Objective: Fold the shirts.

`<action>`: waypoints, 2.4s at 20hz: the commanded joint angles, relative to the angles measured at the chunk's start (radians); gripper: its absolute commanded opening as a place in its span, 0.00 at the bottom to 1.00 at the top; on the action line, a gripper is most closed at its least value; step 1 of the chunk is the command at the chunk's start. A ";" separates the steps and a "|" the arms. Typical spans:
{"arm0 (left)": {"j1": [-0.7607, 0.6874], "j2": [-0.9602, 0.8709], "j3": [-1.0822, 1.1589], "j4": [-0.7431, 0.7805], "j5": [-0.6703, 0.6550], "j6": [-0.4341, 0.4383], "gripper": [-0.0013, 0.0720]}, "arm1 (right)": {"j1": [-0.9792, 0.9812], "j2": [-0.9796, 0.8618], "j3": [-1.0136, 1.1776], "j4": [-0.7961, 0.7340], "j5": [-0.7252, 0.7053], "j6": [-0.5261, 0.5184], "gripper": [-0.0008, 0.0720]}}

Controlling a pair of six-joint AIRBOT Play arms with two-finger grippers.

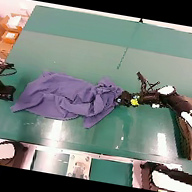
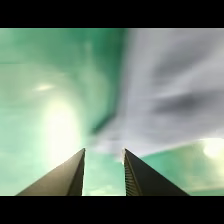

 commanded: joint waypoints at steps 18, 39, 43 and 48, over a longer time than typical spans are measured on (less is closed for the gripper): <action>0.030 -0.122 0.067 -0.801 -0.220 0.307 0.05 | -0.021 0.012 0.087 0.022 0.206 0.000 0.03; 0.030 0.438 0.711 -1.659 0.017 0.099 0.05 | -0.702 0.543 1.183 -0.052 0.173 0.166 0.04; 0.030 0.435 0.547 -1.362 0.066 0.028 0.05 | -0.550 0.364 1.056 -0.001 0.180 0.150 0.04; -0.086 0.323 0.080 -1.299 0.346 0.235 0.05 | -0.338 0.083 0.823 -0.106 0.066 0.124 0.04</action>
